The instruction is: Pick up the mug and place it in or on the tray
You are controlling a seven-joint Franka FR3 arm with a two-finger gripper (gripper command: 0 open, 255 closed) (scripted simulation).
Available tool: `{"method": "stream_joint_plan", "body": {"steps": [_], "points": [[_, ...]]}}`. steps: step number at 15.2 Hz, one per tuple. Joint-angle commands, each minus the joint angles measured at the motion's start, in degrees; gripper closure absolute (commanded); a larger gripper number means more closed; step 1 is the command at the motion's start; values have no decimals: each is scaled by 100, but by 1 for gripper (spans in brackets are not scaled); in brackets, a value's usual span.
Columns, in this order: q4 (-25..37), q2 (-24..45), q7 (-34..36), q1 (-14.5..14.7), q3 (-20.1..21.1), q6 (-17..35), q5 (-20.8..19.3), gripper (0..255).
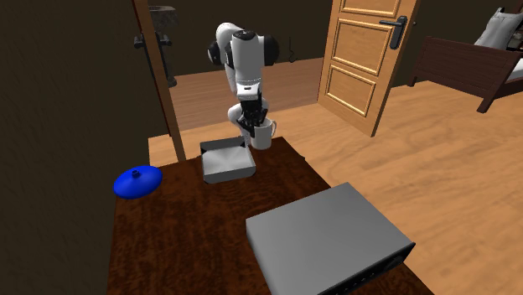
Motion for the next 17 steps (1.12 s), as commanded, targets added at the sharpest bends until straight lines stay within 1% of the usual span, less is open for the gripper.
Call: {"method": "stream_joint_plan", "body": {"steps": [1,12,17], "points": [[201,38,-14,13,8,-165,21,255],[1301,331,-78,97,32,-988,149,255],[2004,784,-909,9,-638,-1208,154,255]]}}
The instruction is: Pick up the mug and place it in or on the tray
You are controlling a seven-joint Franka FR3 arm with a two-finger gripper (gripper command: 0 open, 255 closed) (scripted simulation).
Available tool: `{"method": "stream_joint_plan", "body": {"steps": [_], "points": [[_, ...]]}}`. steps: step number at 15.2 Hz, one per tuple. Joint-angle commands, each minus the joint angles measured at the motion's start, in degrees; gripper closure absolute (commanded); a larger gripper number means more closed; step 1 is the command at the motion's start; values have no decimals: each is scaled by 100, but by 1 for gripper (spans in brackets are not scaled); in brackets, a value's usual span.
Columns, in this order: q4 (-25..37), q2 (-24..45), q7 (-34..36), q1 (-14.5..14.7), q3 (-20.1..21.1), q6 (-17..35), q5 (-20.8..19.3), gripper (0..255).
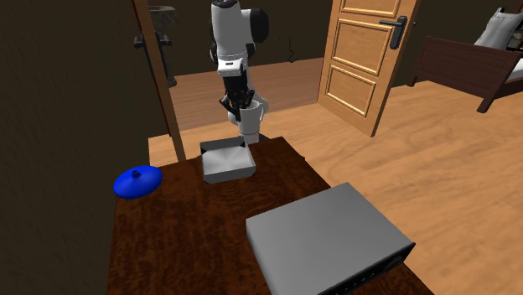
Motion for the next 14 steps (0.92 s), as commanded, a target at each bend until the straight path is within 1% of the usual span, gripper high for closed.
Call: {"method": "stream_joint_plan", "body": {"steps": [1,5,6,14], "points": [[346,258,-382,-26,-313,-86,45,255],[1095,876,-1180,-98,-992,-281,285,255],[1146,923,-1235,-107,-1037,-295,310,255],[202,555,-1076,-161,-904,356,98,255]]}}
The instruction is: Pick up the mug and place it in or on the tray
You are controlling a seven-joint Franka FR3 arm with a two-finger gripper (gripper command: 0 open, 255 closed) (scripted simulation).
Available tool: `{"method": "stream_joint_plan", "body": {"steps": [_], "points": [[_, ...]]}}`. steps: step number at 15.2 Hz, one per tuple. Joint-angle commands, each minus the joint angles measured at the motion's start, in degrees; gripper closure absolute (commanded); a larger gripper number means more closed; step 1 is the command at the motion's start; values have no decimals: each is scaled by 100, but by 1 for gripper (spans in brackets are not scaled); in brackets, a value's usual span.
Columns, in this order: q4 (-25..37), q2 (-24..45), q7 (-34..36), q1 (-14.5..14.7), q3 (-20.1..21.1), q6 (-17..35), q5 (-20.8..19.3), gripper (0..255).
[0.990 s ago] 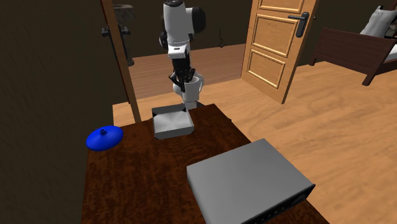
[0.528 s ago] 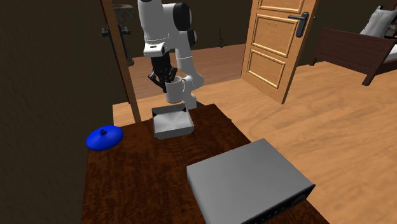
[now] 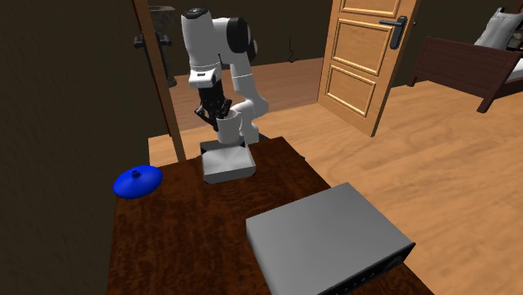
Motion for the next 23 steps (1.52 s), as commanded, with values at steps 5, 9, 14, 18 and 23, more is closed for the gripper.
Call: {"method": "stream_joint_plan", "body": {"steps": [5,9,14,18,23], "points": [[-655,-213,85,-49,52,483,-123,255],[-1040,-306,120,-79,57,790,-182,255],[-1143,-327,127,-88,56,875,-197,255],[-1143,-327,127,-88,56,875,-197,0],[-1143,-327,127,-88,56,875,-197,0]]}}
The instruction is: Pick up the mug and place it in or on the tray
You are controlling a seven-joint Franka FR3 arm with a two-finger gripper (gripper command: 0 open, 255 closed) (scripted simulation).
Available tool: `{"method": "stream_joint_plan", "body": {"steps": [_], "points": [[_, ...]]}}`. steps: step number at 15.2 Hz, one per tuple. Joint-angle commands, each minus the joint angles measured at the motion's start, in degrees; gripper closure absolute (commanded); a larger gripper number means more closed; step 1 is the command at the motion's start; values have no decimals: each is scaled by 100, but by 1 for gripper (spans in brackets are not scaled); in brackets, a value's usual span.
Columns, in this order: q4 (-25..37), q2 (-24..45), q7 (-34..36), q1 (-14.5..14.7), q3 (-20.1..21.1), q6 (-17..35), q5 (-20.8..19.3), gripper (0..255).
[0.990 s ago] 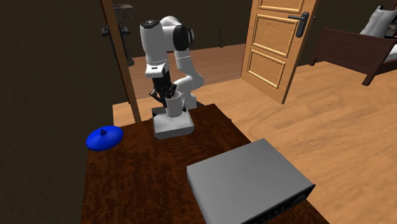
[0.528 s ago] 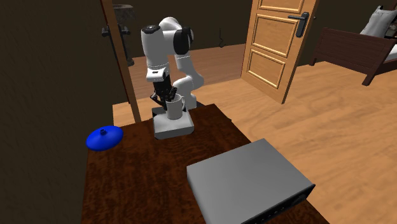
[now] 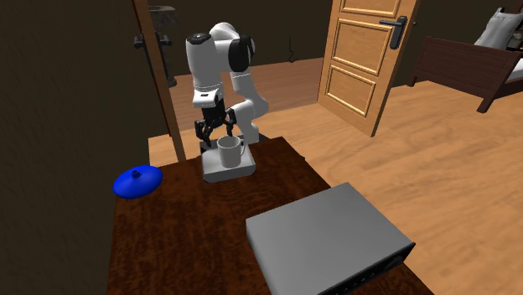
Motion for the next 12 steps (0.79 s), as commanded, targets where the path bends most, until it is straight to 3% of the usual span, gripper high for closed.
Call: {"method": "stream_joint_plan", "body": {"steps": [1,4,12], "points": [[234,51,-27,16,-5,-191,32,0],[942,250,-128,64,-55,-731,148,0],[942,250,-128,65,-56,-731,148,0]]}}
